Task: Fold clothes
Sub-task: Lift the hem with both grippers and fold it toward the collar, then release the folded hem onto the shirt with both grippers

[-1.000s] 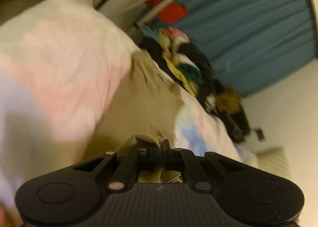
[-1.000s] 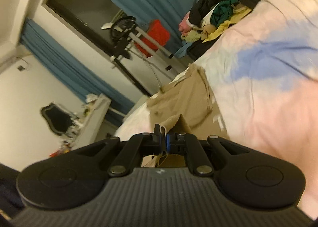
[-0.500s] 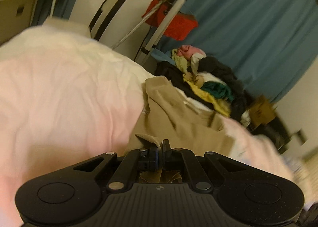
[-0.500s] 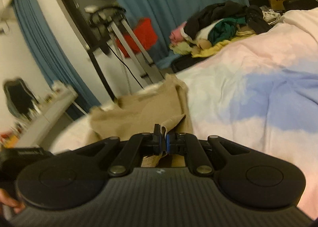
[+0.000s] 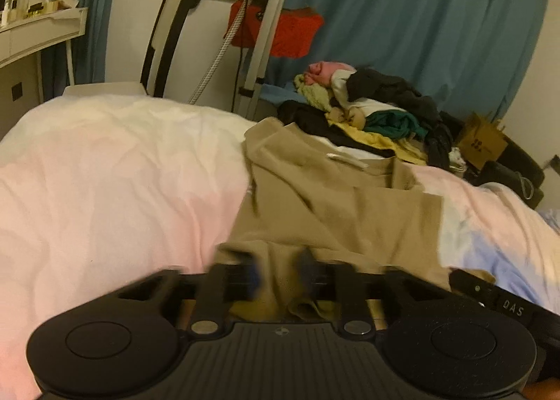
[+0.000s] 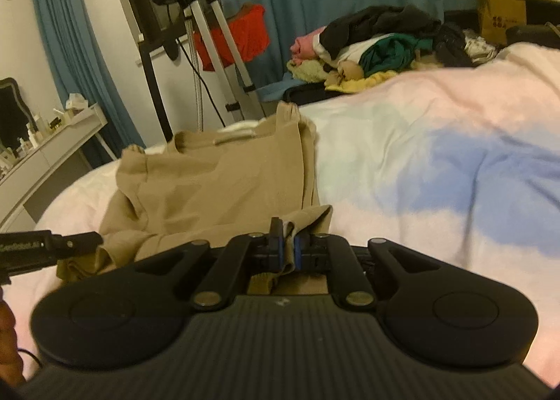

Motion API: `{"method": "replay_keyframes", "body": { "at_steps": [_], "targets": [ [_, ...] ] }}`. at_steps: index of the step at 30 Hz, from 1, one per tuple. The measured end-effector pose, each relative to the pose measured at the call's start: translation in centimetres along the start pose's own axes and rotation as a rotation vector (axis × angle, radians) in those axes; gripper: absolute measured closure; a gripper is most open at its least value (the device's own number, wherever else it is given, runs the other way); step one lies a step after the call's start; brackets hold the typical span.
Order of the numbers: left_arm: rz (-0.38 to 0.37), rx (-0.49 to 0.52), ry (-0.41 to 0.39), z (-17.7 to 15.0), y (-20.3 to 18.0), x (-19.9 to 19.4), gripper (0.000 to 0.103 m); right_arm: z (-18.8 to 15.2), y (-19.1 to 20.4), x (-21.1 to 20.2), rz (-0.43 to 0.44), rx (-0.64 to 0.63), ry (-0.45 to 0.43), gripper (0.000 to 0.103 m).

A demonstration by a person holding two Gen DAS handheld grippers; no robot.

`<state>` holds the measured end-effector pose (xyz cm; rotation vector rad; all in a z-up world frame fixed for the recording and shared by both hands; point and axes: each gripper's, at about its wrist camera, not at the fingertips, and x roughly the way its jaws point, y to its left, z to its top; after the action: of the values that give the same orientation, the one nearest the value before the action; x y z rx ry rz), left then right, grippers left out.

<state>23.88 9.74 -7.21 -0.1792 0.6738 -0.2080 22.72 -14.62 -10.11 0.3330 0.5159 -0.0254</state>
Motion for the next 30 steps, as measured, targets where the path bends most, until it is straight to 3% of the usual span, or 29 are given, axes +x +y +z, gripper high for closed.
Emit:
{"method": "replay_keyframes", "body": {
  "at_steps": [1,3,4,5,6,11,17,30],
  "targets": [
    [0.008,0.008,-0.018,0.0,-0.3,-1.0,0.046,0.2,0.3,-0.9,-0.004,-0.007,-0.011,0.083],
    [0.017,0.05,-0.064,0.0,-1.1,-3.5,0.036,0.6,0.9,-3.0,0.005,-0.02,-0.046,0.058],
    [0.013,0.067,-0.081,-0.1,-1.5,-4.8,0.033,0.8,1.3,-4.2,0.018,-0.026,-0.068,0.034],
    [-0.001,0.073,-0.091,-0.2,-1.7,-6.1,0.025,0.9,1.7,-5.8,0.03,-0.038,-0.1,0.019],
    [-0.014,0.079,-0.099,-0.4,-1.9,-7.4,0.019,0.9,2.1,-7.2,0.034,-0.054,-0.117,0.015],
    [-0.058,0.115,-0.155,-2.0,-2.7,-14.3,0.004,0.1,3.6,-13.7,0.043,-0.122,-0.159,0.017],
    [-0.05,0.19,-0.243,-3.5,-3.6,-19.7,0.0,-1.8,4.4,-18.3,0.012,-0.157,-0.166,0.017],
    [-0.053,0.131,-0.161,-5.8,-2.7,-20.5,0.0,-3.1,4.1,-19.3,0.009,-0.15,-0.18,0.017]
  ]
}}
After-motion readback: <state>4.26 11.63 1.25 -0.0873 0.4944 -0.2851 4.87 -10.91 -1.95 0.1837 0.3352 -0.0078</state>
